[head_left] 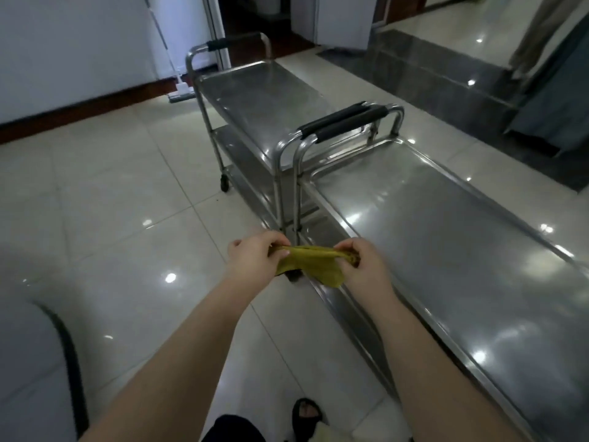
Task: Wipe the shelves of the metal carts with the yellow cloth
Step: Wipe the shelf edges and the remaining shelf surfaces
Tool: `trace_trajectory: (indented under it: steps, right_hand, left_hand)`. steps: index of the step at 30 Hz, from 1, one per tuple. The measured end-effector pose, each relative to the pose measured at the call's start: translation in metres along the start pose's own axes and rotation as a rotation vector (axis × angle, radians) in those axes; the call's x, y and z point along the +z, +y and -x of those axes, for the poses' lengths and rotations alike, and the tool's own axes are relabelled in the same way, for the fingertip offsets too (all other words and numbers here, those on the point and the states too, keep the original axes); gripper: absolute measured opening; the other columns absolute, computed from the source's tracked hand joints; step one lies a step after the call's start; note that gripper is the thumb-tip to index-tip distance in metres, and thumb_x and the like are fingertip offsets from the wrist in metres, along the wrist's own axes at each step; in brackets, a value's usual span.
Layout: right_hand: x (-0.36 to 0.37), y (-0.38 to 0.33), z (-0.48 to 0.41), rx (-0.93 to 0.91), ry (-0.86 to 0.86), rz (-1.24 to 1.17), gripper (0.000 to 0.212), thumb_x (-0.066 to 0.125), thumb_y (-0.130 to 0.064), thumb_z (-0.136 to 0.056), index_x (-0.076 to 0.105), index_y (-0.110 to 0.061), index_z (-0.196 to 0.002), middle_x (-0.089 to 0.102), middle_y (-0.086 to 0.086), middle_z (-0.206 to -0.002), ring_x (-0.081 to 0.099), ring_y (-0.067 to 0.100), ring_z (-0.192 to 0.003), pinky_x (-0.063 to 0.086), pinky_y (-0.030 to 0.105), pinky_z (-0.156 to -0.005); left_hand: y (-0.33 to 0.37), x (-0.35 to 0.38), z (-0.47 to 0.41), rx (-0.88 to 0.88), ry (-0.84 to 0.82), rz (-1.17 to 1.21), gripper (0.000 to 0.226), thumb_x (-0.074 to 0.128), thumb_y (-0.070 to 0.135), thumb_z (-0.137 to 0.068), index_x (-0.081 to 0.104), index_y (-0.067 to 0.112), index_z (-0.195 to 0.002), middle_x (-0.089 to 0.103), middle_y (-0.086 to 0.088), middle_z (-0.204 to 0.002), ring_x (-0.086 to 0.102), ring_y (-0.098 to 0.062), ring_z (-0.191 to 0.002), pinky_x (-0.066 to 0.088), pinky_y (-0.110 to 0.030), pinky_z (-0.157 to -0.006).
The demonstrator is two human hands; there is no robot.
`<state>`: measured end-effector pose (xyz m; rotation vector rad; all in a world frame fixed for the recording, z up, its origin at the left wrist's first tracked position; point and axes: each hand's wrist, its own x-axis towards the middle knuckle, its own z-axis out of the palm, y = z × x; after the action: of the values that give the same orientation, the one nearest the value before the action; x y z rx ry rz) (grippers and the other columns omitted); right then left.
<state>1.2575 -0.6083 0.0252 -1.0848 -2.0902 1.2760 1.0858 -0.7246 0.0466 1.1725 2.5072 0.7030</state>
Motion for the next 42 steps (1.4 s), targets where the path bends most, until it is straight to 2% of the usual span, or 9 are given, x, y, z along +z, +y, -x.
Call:
trace_trajectory:
  steps: [5, 8, 12, 15, 19, 24, 29, 37, 42]
  right_hand:
    - [0.014, 0.014, -0.029, 0.129, 0.053, 0.009, 0.023, 0.065, -0.01, -0.088, 0.06, -0.032, -0.086, 0.06, -0.008, -0.089, 0.055, -0.007, -0.078, 0.039, 0.006, -0.064]
    - [0.026, 0.026, -0.038, 0.246, 0.199, 0.003, 0.022, 0.066, -0.009, -0.086, 0.061, -0.031, -0.086, 0.062, -0.01, -0.088, 0.056, 0.0, -0.079, 0.043, 0.019, -0.07]
    - [0.059, 0.04, -0.03, 0.416, 0.411, 0.034, 0.028, 0.065, 0.001, -0.082, 0.06, -0.026, -0.09, 0.058, -0.002, -0.095, 0.051, 0.006, -0.082, 0.037, 0.013, -0.075]
    - [0.091, 0.05, -0.014, 0.527, 0.513, 0.002, 0.027, 0.066, 0.001, -0.085, 0.06, -0.025, -0.092, 0.056, -0.007, -0.092, 0.051, -0.001, -0.079, 0.035, 0.002, -0.071]
    - [0.115, 0.071, -0.004, 0.702, 0.569, -0.087, 0.026, 0.055, -0.004, -0.093, 0.059, -0.029, -0.096, 0.058, -0.012, -0.088, 0.053, -0.001, -0.079, 0.039, 0.006, -0.062]
    - [0.125, 0.106, 0.013, 0.807, 0.626, -0.125, 0.019, 0.056, -0.01, -0.096, 0.06, -0.027, -0.104, 0.058, -0.012, -0.094, 0.053, 0.001, -0.083, 0.038, 0.01, -0.063]
    - [0.129, 0.165, 0.041, 0.873, 0.708, -0.243, 0.024, 0.055, -0.002, -0.094, 0.061, -0.023, -0.105, 0.058, -0.011, -0.094, 0.057, 0.01, -0.084, 0.044, 0.012, -0.066]
    - [0.057, 0.282, 0.053, 0.864, 1.062, -0.042, 0.028, 0.053, 0.002, -0.089, 0.067, -0.011, -0.109, 0.059, -0.005, -0.098, 0.056, 0.013, -0.097, 0.042, 0.018, -0.081]
    - [0.018, 0.333, 0.067, 0.576, 1.353, 0.131, 0.022, 0.053, 0.005, -0.091, 0.062, -0.005, -0.108, 0.056, -0.009, -0.088, 0.049, -0.026, -0.074, 0.034, -0.004, -0.07]
  left_hand:
    - [-0.012, 0.023, -0.08, 0.115, -0.148, -0.02, 0.007, 0.061, 0.037, -0.094, 0.064, 0.041, -0.098, 0.06, 0.014, -0.106, 0.056, -0.012, -0.101, 0.036, -0.037, -0.1]
    - [-0.015, 0.044, -0.118, 0.244, -0.267, 0.034, 0.014, 0.064, 0.032, -0.092, 0.065, 0.045, -0.095, 0.06, 0.014, -0.105, 0.054, -0.009, -0.095, 0.038, -0.03, -0.094]
    - [-0.034, 0.078, -0.157, 0.427, -0.426, 0.091, 0.041, 0.073, 0.028, -0.08, 0.054, 0.063, -0.074, 0.056, 0.021, -0.084, 0.058, -0.012, -0.089, 0.047, -0.05, -0.09]
    - [-0.044, 0.097, -0.169, 0.524, -0.517, 0.06, 0.022, 0.07, 0.035, -0.077, 0.062, 0.051, -0.089, 0.056, 0.022, -0.085, 0.062, -0.014, -0.093, 0.048, -0.049, -0.088]
    - [-0.047, 0.128, -0.172, 0.621, -0.623, -0.073, 0.009, 0.07, 0.029, -0.087, 0.069, 0.033, -0.095, 0.06, 0.013, -0.095, 0.061, -0.018, -0.098, 0.045, -0.047, -0.094]
    - [-0.048, 0.168, -0.16, 0.683, -0.723, -0.063, 0.007, 0.067, 0.029, -0.09, 0.068, 0.032, -0.096, 0.057, 0.015, -0.094, 0.059, -0.015, -0.095, 0.045, -0.051, -0.094]
    - [-0.053, 0.23, -0.136, 0.693, -0.795, -0.086, 0.013, 0.067, 0.027, -0.091, 0.071, 0.026, -0.103, 0.059, 0.008, -0.097, 0.06, -0.017, -0.094, 0.048, -0.037, -0.087]
    - [0.01, 0.382, -0.11, 1.005, -0.715, 0.006, 0.02, 0.057, 0.029, -0.094, 0.07, 0.017, -0.103, 0.07, -0.008, -0.1, 0.064, -0.033, -0.092, 0.048, -0.038, -0.079]
    - [0.06, 0.455, -0.095, 1.089, -0.48, 0.104, 0.031, 0.056, 0.031, -0.098, 0.073, 0.006, -0.097, 0.07, -0.021, -0.087, 0.063, -0.041, -0.079, 0.03, -0.031, -0.061]
